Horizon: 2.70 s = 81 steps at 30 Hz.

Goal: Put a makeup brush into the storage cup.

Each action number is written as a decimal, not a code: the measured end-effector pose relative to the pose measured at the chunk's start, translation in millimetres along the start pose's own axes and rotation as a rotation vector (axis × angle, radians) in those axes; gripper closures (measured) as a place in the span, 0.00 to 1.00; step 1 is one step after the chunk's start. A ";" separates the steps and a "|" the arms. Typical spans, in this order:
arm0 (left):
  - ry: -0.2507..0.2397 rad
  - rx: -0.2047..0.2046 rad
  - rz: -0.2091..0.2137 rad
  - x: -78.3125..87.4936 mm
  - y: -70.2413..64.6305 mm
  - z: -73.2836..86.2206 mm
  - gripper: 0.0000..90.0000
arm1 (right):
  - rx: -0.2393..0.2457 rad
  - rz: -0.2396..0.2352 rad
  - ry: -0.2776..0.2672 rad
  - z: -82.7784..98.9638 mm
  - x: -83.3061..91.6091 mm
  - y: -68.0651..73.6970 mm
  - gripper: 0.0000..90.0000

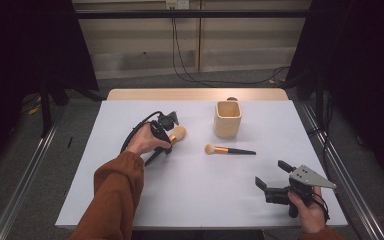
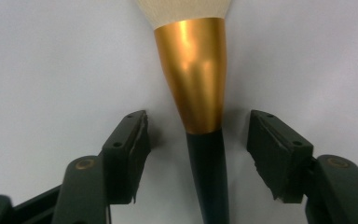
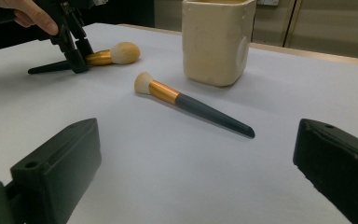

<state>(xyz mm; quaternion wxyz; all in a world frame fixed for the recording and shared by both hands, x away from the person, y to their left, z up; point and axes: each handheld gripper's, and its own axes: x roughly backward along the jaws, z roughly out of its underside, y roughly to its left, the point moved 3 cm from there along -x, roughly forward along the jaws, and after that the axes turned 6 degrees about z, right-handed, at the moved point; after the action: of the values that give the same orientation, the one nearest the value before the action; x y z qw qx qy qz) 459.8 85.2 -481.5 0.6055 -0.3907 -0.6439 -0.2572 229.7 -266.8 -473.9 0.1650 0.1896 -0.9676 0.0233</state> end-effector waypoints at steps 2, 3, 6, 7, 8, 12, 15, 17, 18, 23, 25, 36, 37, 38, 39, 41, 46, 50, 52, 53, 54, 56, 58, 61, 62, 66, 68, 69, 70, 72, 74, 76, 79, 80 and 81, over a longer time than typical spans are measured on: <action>-0.010 0.020 0.002 0.6 0.6 -0.1 0.46 | 0.001 -0.002 0.000 0.1 -0.1 0.2 0.01; -0.014 0.032 0.002 1.1 2.1 0.0 0.50 | 0.001 -0.002 0.001 0.2 -0.2 0.5 0.01; -0.026 0.036 -0.001 1.0 -0.4 0.3 0.58 | 0.003 -0.004 0.004 0.5 0.1 1.3 0.01; -0.026 0.036 -0.001 1.0 -0.4 0.3 0.60 | 0.007 -0.006 0.007 0.8 0.1 1.1 0.01; -0.020 0.032 0.002 1.4 -1.0 0.2 0.62 | 0.005 -0.007 0.009 1.0 -0.2 1.0 0.01; -0.011 0.046 0.008 2.0 -0.1 -0.8 0.66 | 0.008 -0.009 0.011 1.3 -0.6 1.3 0.01; -0.006 0.062 0.006 1.9 0.0 -2.4 0.72 | 0.015 -0.016 0.011 1.3 -1.3 2.1 0.01; -0.009 0.073 0.003 1.7 -1.3 -3.3 0.78 | 0.010 -0.017 0.013 1.0 -2.2 3.1 0.01; -0.009 0.073 0.003 1.7 -1.3 -3.3 0.80 | 0.010 -0.017 0.013 1.0 -2.2 3.1 0.01; -0.004 0.060 -0.001 2.1 -1.7 -3.1 0.81 | 0.009 -0.016 0.014 1.4 -2.0 2.2 0.01; -0.020 0.066 0.002 2.9 -1.7 -1.5 0.81 | 0.012 -0.017 0.016 1.7 -1.7 1.7 0.01; -0.081 0.098 0.042 6.9 4.1 8.2 0.81 | 0.007 -0.007 0.016 2.0 0.1 1.3 0.01; -0.081 0.098 0.042 6.9 4.1 8.2 0.81 | 0.008 -0.006 0.016 1.9 0.2 1.4 0.01; -0.088 0.107 0.032 7.6 4.6 9.3 0.81 | 0.008 -0.006 0.016 1.9 0.2 1.4 0.01; -0.101 0.115 0.029 8.1 5.4 10.7 0.81 | 0.009 -0.007 0.015 1.8 0.2 1.6 0.01; -0.120 0.124 0.033 10.5 7.2 13.2 0.81 | 0.008 -0.006 0.016 1.9 0.0 2.0 0.01; -0.193 0.137 0.051 21.5 8.9 18.7 0.81 | 0.006 -0.008 0.016 1.9 -0.4 2.0 0.01; -0.267 0.141 0.021 30.5 6.9 21.7 0.81 | 0.003 -0.008 0.014 1.6 -0.4 2.3 0.01; -0.296 0.137 0.006 34.7 6.0 23.0 0.81 | 0.007 -0.008 0.016 1.7 -0.5 2.4 0.01; -0.316 0.139 0.004 37.3 5.6 23.9 0.81 | 0.007 -0.009 0.016 1.6 -0.5 2.5 0.01; -0.347 0.135 -0.004 41.3 5.4 25.3 0.81 | 0.007 -0.009 0.016 1.6 -0.6 2.5 0.01; -0.382 0.136 0.003 45.1 4.9 26.9 0.81 | 0.007 -0.008 0.016 1.6 -0.6 2.5 0.01; -0.397 0.132 0.010 46.4 4.8 27.7 0.81 | 0.007 -0.008 0.016 1.6 -0.7 2.2 0.01; -0.430 0.127 0.007 49.1 4.1 30.4 0.81 | 0.007 -0.007 0.016 1.6 -0.8 2.2 0.01; -0.455 0.136 0.011 50.4 2.6 32.0 0.81 | 0.009 -0.008 0.016 1.6 -0.8 2.4 0.01; -0.514 0.148 -0.022 53.6 -2.6 34.2 0.81 | 0.010 -0.009 0.015 1.4 -0.9 2.9 0.01; -0.535 0.153 -0.022 54.6 -3.6 34.8 0.81 | 0.011 -0.011 0.014 1.2 -0.9 3.1 0.01; -0.579 0.148 -0.025 55.8 -5.1 36.3 0.81 | 0.009 -0.010 0.014 1.2 -0.6 3.1 0.01; -0.599 0.148 -0.026 56.1 -5.6 37.3 0.81 | 0.008 -0.010 0.013 1.2 -0.5 2.9 0.01; -0.643 0.143 -0.015 56.3 -6.1 39.3 0.81 | 0.001 -0.007 0.012 1.1 -0.5 2.8 0.01; -0.681 0.130 -0.007 57.2 -7.1 42.0 0.81 | 0.000 -0.006 0.011 1.1 -0.4 2.7 0.01; -0.705 0.138 -0.010 57.7 -8.0 44.1 0.81 | 0.000 -0.007 0.011 1.1 -0.4 2.7 0.01; -0.741 0.127 -0.004 58.1 -9.8 47.0 0.81 | 0.001 -0.007 0.010 1.1 -0.4 2.9 0.01; -0.749 0.118 -0.006 58.5 -10.0 48.2 0.81 | 0.001 -0.007 0.011 1.0 -0.4 3.0 0.01; -0.768 0.114 -0.003 58.4 -10.8 49.0 0.81 | 0.001 -0.007 0.010 1.0 -0.5 3.1 0.01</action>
<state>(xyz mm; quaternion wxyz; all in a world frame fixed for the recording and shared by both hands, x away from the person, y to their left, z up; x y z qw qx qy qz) 424.8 129.7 -429.2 0.3408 -0.4231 -0.8376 -0.0571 228.7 -263.9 -475.0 0.1699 0.1930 -0.9661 0.0244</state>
